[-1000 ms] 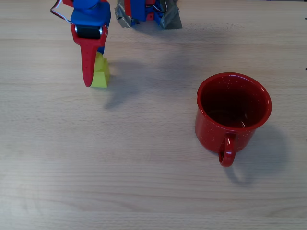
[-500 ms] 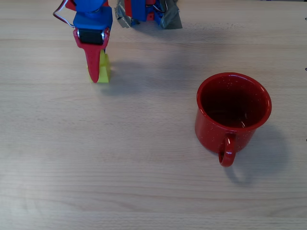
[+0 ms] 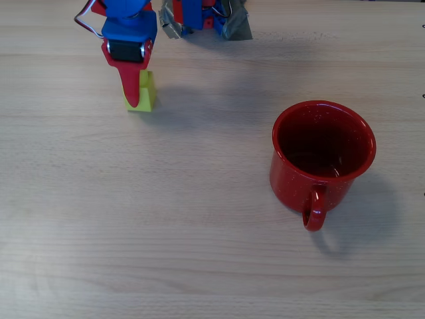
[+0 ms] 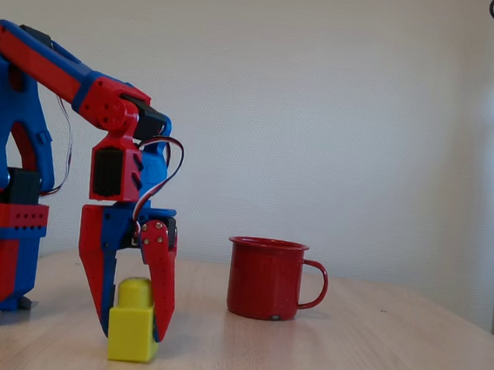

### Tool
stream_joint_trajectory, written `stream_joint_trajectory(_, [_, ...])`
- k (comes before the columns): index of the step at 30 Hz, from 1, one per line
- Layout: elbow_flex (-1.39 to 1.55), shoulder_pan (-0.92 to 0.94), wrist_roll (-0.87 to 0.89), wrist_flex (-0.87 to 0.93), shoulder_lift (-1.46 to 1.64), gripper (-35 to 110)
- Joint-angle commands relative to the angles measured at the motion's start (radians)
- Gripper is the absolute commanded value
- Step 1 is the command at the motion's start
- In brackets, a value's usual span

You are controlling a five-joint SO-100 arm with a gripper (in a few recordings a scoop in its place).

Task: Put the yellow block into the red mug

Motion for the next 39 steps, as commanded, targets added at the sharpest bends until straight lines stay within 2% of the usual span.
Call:
stream_joint_trajectory(1, [-0.077,0.005,0.04,0.049,0.112,0])
stream_joint_trajectory(14, [-0.495,-0.186,0.334,0.399,0.129,0])
stream_joint_trajectory(24, [-0.927,-0.33,0.41,0.664,0.052,0])
stream_joint_trajectory(31, [-1.177,-0.445,0.431,0.761,-0.038,0])
stream_joint_trajectory(39, [-1.321,-0.637,0.454,0.736,-0.129,0])
